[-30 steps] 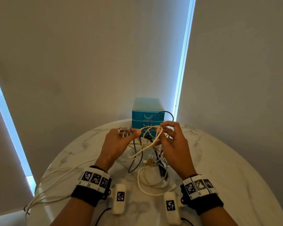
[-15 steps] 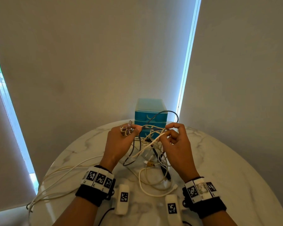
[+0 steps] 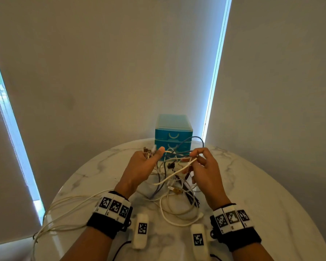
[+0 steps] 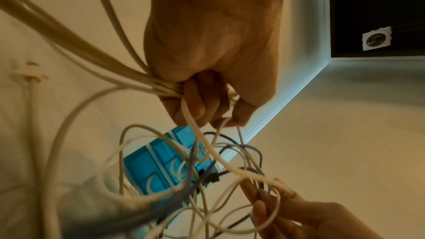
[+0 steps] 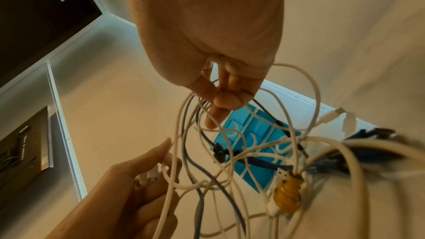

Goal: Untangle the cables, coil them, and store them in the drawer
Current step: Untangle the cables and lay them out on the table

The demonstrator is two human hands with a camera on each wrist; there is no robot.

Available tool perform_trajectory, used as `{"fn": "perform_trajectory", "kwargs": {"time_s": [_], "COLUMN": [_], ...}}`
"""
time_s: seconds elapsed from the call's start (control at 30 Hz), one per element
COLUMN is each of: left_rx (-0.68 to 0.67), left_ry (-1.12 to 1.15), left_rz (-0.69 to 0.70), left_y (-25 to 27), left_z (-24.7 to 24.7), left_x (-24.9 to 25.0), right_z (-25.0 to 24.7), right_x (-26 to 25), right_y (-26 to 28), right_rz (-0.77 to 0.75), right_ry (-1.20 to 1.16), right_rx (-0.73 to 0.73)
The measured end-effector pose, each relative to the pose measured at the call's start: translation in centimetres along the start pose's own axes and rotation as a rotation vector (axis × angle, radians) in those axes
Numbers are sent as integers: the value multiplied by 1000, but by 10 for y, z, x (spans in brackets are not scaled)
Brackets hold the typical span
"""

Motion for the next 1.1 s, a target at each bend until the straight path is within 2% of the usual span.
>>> {"fn": "perform_trajectory", "kwargs": {"time_s": [0.07,0.1,0.17,0.23,0.27,0.33,0.4,0.43,0.53,0.6,0.7,0.77,0.87,0.97,1.03,1.1], "left_rx": [-186,-255,-282,-236,-222,-226,-255,-272,-334,-366,-379,-330,-260,-255,-190,-126], "left_ry": [-2,27,135,296,365,442,458,456,433,365,288,329,343,113,16,23], "left_rz": [-74,-101,-124,-125,-120,-92,-63,-50,-2,22,53,52,-16,-29,-44,-70], "left_y": [7,9,8,3,2,2,5,7,12,14,16,13,4,3,0,-2], "left_z": [11,14,12,5,2,0,2,3,6,7,11,9,4,8,9,9], "left_x": [-4,-4,-4,-3,-2,1,4,6,14,16,17,15,3,-8,-12,-15], "right_z": [-8,-10,-6,-5,-7,-12,-12,-7,24,37,41,37,21,6,-2,-9], "right_x": [6,9,18,23,22,7,-17,-24,-23,-12,-14,-18,-25,-29,-29,-27], "right_y": [-4,-5,-8,-8,-9,-14,-9,-5,12,19,18,15,8,0,-6,-11], "right_rz": [-5,20,131,213,192,11,-165,-204,-180,-196,-307,-341,-262,-96,54,235], "right_ry": [25,49,101,228,318,500,495,437,457,541,519,481,266,-50,-377,-843], "right_rx": [61,47,-79,-221,-246,-162,-23,-23,-268,-355,-283,-229,-90,-51,-59,-57]}}
Point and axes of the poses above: each hand's wrist, its own y-axis away from the middle knuckle, its own z-axis out of the palm, x = y × z, the point moved 6 cm from there along -y, towards the middle knuckle, and after that the axes turned 6 degrees about x, right-handed, at the moved point
